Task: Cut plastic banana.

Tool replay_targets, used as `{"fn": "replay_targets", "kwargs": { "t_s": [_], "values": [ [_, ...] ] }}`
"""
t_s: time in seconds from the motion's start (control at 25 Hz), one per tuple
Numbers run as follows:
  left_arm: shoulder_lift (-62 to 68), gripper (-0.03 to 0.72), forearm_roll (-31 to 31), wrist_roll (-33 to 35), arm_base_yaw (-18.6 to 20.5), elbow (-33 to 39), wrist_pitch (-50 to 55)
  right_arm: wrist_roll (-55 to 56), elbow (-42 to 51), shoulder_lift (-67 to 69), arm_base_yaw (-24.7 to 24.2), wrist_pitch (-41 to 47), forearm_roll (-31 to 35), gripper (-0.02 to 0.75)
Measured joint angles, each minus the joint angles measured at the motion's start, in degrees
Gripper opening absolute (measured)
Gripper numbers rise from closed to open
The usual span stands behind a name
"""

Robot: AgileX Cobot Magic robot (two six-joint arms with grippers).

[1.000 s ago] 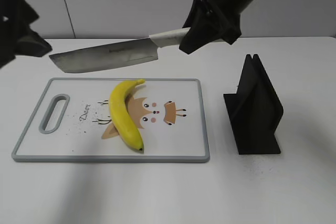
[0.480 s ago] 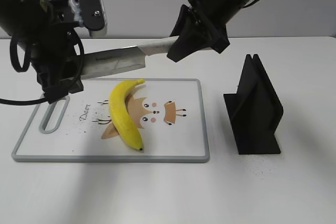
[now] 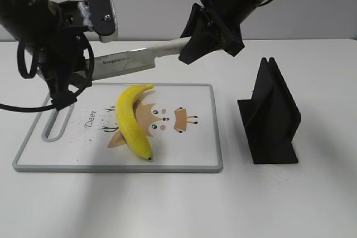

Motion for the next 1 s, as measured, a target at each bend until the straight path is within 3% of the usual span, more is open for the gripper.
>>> {"fn": "replay_targets", "kwargs": {
  "t_s": [0.08, 0.32, 1.0],
  "values": [
    [0.1, -0.010, 0.1, 0.1, 0.0, 0.0, -0.5, 2.8, 0.0, 0.0, 0.1, -0.7, -0.7, 0.189],
    [2.1, -0.014, 0.7, 0.5, 0.0, 0.0, -3.0, 17.8, -0.3, 2.0, 2.1, -0.3, -11.0, 0.218],
    [11.2, -0.018, -1.4, 0.5, 0.0, 0.0, -6.9, 20.7, -0.3, 7.7, 3.4, -3.9, -16.8, 0.225]
  ]
}}
